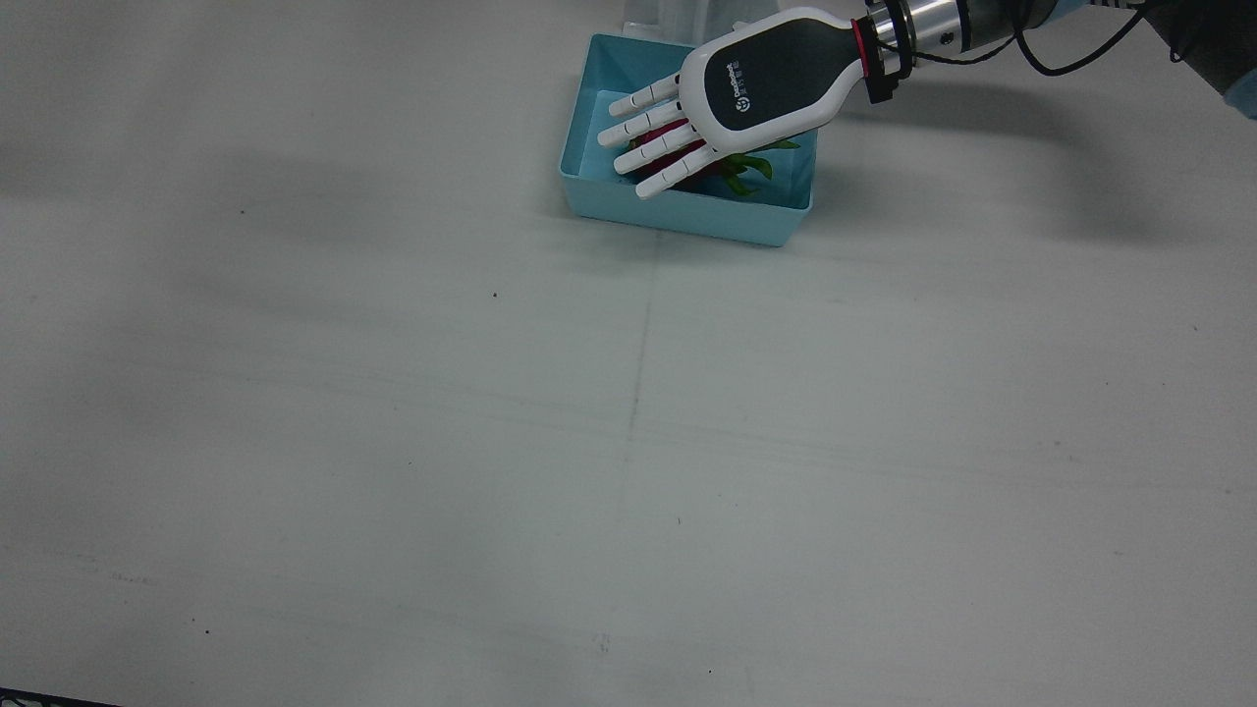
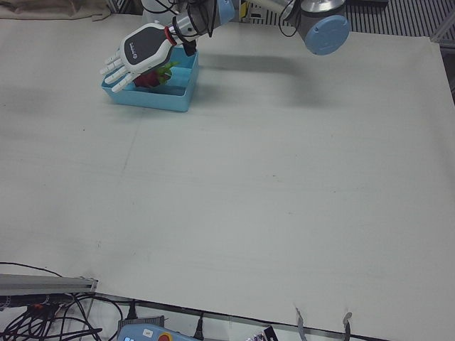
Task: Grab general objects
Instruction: 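Lower the dragon fruit into the blue tray and open the left hand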
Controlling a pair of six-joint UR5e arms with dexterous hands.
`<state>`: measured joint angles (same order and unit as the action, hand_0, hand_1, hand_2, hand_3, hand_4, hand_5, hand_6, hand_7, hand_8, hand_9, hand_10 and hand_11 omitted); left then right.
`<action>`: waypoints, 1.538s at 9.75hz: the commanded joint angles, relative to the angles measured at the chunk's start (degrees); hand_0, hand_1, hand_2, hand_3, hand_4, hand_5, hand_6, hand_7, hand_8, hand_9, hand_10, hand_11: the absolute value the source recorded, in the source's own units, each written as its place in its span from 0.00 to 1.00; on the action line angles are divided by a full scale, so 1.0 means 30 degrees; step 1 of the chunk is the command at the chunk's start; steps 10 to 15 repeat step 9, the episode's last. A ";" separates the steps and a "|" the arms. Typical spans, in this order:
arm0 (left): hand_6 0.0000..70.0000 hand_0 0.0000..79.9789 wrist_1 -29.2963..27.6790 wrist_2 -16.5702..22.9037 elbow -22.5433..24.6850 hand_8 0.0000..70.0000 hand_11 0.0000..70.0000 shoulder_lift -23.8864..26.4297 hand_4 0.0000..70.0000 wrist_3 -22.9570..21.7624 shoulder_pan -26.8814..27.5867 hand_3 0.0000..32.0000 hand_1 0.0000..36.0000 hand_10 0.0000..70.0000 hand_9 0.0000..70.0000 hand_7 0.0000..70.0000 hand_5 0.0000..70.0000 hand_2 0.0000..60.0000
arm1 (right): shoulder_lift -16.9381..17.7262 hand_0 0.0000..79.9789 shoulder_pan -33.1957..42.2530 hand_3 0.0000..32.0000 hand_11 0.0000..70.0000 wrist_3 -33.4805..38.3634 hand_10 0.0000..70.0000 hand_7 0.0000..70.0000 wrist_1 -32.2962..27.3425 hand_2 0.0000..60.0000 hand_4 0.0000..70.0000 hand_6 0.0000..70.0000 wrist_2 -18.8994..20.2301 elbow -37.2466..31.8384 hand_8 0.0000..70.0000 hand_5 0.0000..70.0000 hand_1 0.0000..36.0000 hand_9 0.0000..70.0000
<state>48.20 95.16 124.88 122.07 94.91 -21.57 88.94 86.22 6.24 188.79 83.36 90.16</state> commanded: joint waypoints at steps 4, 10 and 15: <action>0.00 0.58 0.0101 -0.1193 -0.0783 0.00 0.00 -0.0148 0.00 -0.1221 -0.2203 1.00 0.12 0.00 0.00 0.07 0.00 0.00 | 0.0000 0.00 0.0000 0.00 0.00 -0.0029 0.00 0.00 0.0000 0.00 0.00 0.00 0.0017 0.0006 0.00 0.00 0.00 0.00; 0.00 0.58 -0.1088 -0.1163 -0.5526 0.00 0.00 0.2316 0.00 -0.4361 -0.7948 0.92 0.08 0.00 0.00 0.06 0.00 0.00 | 0.0000 0.00 0.0000 0.00 0.00 -0.0029 0.00 0.00 0.0000 0.00 0.00 0.00 0.0017 0.0006 0.00 0.00 0.00 0.00; 0.00 0.58 -0.1088 -0.1163 -0.5526 0.00 0.00 0.2316 0.00 -0.4361 -0.7948 0.92 0.08 0.00 0.00 0.06 0.00 0.00 | 0.0000 0.00 0.0000 0.00 0.00 -0.0029 0.00 0.00 0.0000 0.00 0.00 0.00 0.0017 0.0006 0.00 0.00 0.00 0.00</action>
